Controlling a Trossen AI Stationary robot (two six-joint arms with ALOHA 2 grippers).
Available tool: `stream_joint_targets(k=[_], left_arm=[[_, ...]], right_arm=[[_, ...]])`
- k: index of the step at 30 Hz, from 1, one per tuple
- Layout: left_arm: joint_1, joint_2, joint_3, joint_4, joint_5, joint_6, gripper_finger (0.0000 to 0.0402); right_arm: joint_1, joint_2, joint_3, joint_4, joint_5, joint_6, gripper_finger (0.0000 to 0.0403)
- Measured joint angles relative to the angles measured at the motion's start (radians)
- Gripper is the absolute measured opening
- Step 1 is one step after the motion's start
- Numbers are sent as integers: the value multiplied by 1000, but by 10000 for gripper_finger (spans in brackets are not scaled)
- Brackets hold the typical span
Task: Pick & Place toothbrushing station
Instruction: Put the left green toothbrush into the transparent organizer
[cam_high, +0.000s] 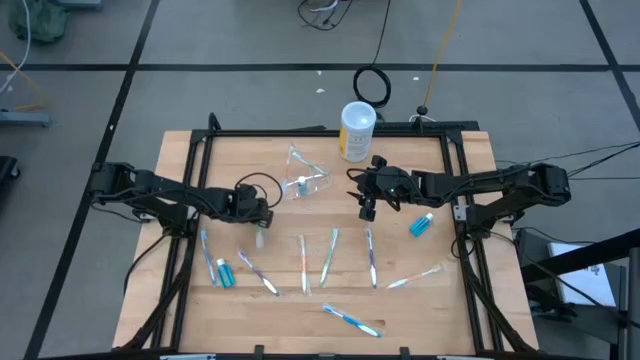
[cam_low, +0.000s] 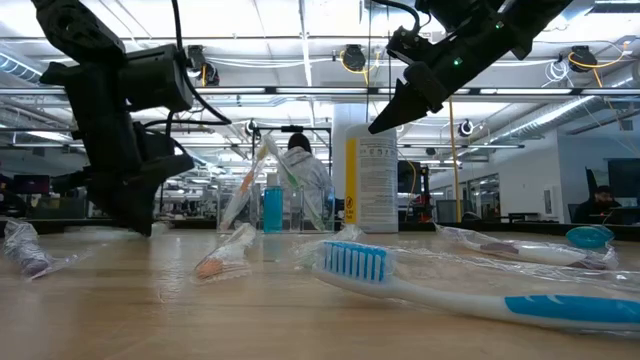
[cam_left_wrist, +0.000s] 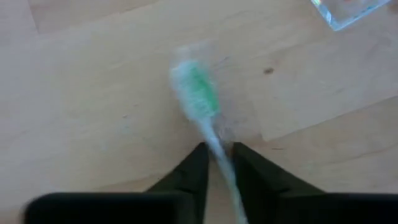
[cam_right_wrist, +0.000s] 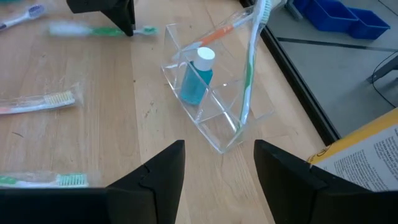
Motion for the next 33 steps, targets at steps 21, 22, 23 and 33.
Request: stream_joint_targets(k=[21, 22, 23, 33], left_arm=[[-135, -470, 55, 314, -710, 488, 6], [-147, -473, 49, 409, -769, 564, 8], [-155, -471, 42, 503, -805, 648, 9], [-43, -210, -6, 1204, -675, 1113, 2]], right_arm=[[0, 1, 0, 0, 0, -19, 187], [0, 1, 0, 0, 0, -19, 187], [0, 1, 0, 0, 0, -19, 187], [0, 1, 0, 1, 0, -19, 187]])
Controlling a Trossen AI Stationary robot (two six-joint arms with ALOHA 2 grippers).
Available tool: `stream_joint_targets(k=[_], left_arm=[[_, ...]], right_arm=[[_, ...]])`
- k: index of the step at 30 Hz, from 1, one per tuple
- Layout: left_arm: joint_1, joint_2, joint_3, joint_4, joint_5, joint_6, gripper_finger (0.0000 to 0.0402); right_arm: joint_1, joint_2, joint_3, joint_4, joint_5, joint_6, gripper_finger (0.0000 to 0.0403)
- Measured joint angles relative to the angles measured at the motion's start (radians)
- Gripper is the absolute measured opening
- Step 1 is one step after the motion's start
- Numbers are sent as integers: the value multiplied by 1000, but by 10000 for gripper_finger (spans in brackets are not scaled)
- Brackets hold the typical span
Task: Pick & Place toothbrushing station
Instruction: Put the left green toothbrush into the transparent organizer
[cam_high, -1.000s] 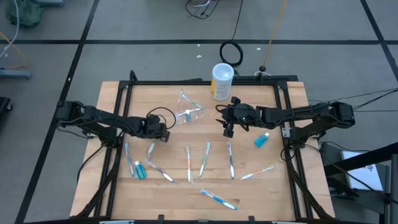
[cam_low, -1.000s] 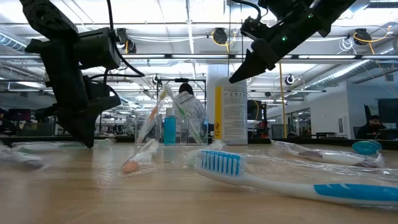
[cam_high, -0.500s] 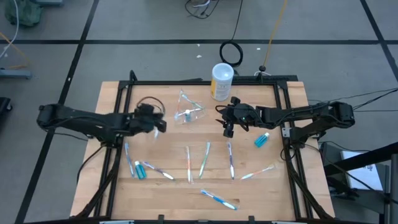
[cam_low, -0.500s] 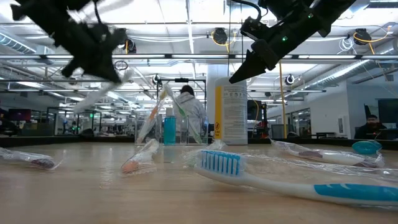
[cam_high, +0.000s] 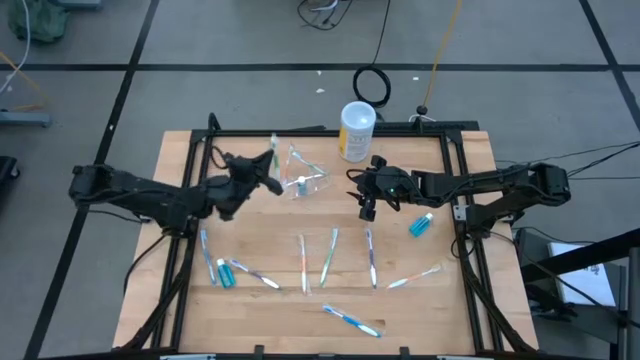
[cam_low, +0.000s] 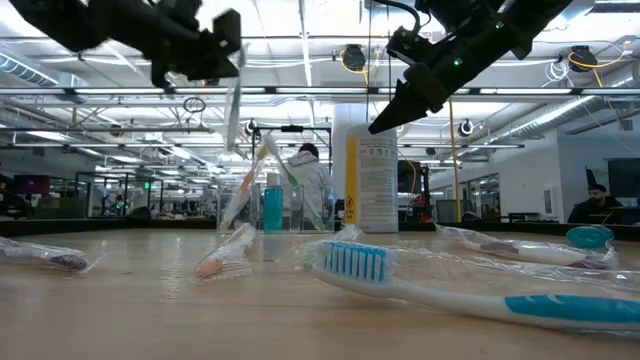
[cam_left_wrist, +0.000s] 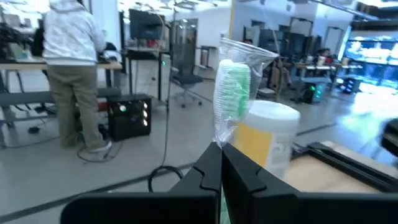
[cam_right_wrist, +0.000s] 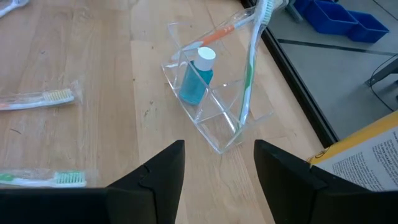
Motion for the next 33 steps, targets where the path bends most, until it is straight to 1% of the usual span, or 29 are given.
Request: stream_joint_targets(k=[3, 6, 9, 12, 14, 19, 25, 28, 33], left_arm=[[60, 102, 0, 67, 68, -16, 3], [94, 182, 0, 73, 72, -65, 1], [105, 244, 0, 61, 75, -139, 7], [99, 282, 0, 58, 127, -147, 14], [89, 292, 0, 29, 143, -126, 15], [63, 292, 0, -68, 143, -122, 16], [46, 292, 0, -235, 142, -207, 21], [48, 292, 0, -266, 142, -224, 38], [53, 278, 5, -284, 125, -192, 94]], right_arm=[[0, 0, 0, 0, 0, 0, 187], [0, 0, 0, 0, 0, 0, 187], [0, 0, 0, 0, 0, 0, 187], [0, 0, 0, 0, 0, -4, 187], [0, 0, 0, 0, 0, -4, 187], [0, 0, 0, 0, 0, -3, 187], [0, 0, 0, 0, 0, -3, 187], [0, 0, 0, 0, 0, -3, 187], [0, 0, 0, 0, 0, -3, 187]])
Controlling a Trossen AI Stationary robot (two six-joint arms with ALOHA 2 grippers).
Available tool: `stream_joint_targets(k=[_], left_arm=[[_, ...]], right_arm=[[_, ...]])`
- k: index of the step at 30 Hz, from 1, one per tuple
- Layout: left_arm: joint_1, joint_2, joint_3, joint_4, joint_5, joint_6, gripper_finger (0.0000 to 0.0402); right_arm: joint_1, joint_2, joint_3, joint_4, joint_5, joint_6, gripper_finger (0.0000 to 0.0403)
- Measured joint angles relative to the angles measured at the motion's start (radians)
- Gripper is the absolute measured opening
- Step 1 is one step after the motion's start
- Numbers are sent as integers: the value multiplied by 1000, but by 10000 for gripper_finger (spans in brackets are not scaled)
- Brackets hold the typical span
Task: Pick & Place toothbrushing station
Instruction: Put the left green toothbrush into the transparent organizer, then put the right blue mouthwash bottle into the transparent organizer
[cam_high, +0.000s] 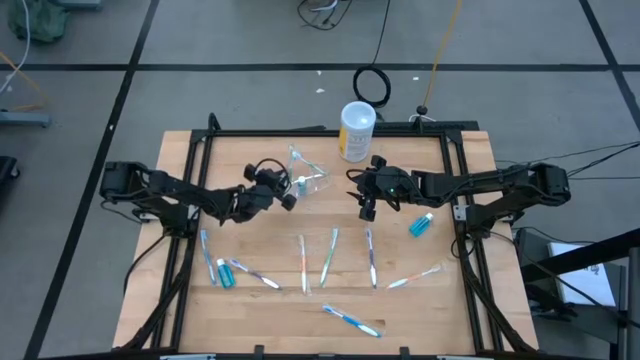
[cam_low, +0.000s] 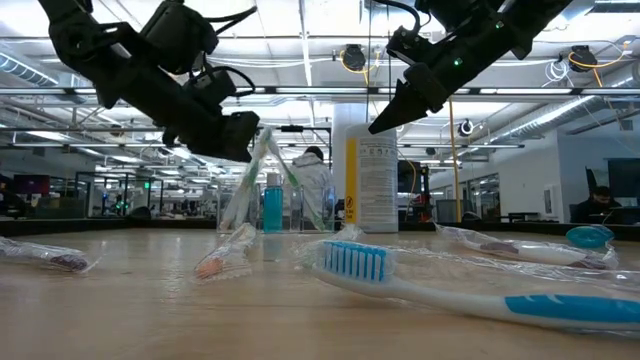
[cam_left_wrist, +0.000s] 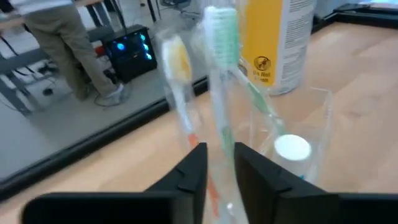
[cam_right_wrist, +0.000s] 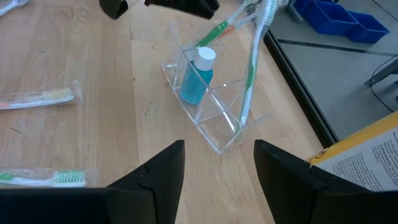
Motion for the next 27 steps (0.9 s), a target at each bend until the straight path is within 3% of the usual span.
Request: stream_joint_targets(k=[7, 10, 13, 16, 23, 27], left_arm=[[-25, -170, 88, -238, 7, 78, 163], [-48, -255, 135, -393, 60, 58, 176], [-69, -307, 151, -441, 84, 8, 178], [-86, -336, 151, -466, 86, -14, 175], [-94, -324, 151, -489, 87, -17, 162], [-94, -299, 149, -505, 91, -20, 161]], right_arm=[[0, 0, 0, 0, 0, 0, 187], [0, 0, 0, -3, 0, 45, 187], [0, -4, 0, -48, -1, 78, 187], [1, -57, 0, -208, -1, 156, 187], [65, -213, -9, -697, 12, 618, 187], [115, -267, -62, -827, -10, 620, 187]])
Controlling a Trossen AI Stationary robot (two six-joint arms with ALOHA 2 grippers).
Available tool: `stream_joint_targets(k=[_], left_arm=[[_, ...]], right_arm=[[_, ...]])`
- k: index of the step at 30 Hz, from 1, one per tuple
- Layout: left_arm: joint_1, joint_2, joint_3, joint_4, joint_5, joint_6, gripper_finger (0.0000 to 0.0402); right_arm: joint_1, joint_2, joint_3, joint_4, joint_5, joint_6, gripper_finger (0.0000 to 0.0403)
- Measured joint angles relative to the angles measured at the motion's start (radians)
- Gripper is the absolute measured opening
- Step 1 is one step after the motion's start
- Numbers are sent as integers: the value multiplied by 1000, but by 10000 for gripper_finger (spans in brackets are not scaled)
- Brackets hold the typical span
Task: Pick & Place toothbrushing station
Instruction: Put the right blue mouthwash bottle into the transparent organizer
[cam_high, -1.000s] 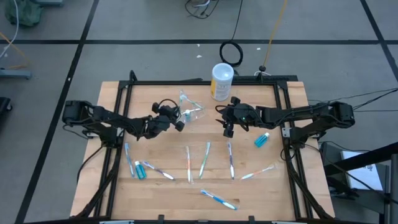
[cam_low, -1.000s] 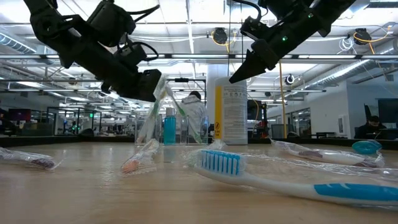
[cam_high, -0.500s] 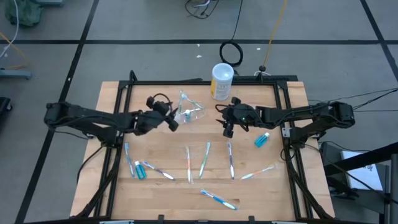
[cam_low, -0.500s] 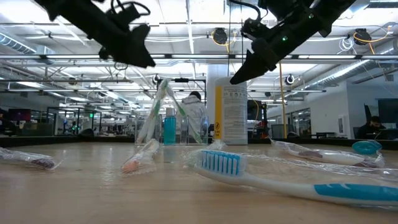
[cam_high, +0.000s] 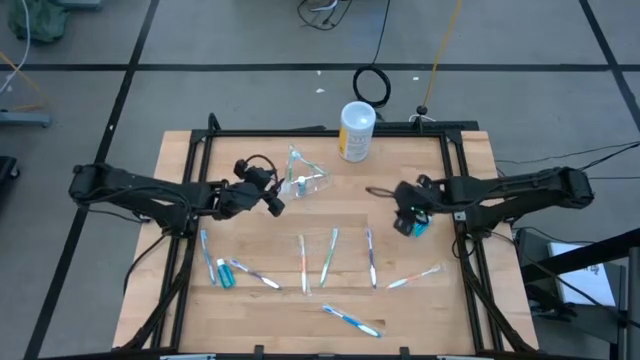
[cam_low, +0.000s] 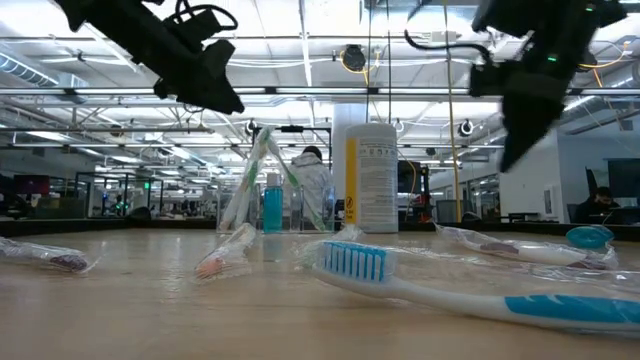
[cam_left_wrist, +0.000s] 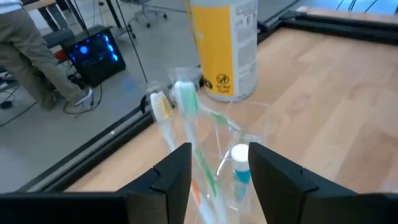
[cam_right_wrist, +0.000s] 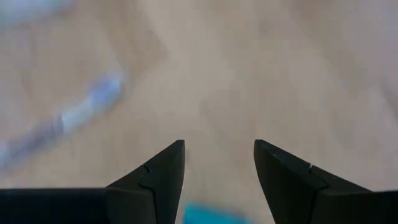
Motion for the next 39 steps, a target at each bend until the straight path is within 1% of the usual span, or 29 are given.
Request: stream_joint_targets(k=[1, 3, 6, 9, 14, 17, 19, 21, 25, 27, 32, 39], left_arm=[[0, 5, 1, 6, 4, -9, 161], [1, 9, 0, -11, 9, -31, 161], [1, 19, 1, -3, 13, -72, 161], [1, 21, 0, -6, 15, -84, 161], [1, 20, 0, -5, 15, -87, 161], [1, 20, 0, -4, 15, -91, 161], [1, 20, 0, -4, 15, -95, 161], [1, 20, 0, -4, 15, -94, 161], [1, 20, 0, -5, 15, -90, 161], [1, 20, 0, -5, 18, -90, 161], [1, 20, 0, -5, 47, -85, 161], [1, 20, 0, -5, 48, -83, 161]], right_arm=[[9, -12, -13, -36, -34, 1, 187], [25, -32, -44, -86, -94, 98, 187], [38, -54, -101, -108, -92, 305, 187], [40, -67, -167, -111, -104, 438, 187], [32, -82, -229, -123, -195, 602, 187], [32, -94, -231, -157, -230, 654, 187], [32, -100, -231, -164, -217, 693, 187], [32, -103, -231, -160, -182, 738, 187], [31, -103, -234, -152, -44, 861, 187], [22, -103, -243, -146, -18, 888, 187], [-23, -104, -253, -122, -16, 886, 187], [-83, -109, -251, -138, -45, 854, 187]])
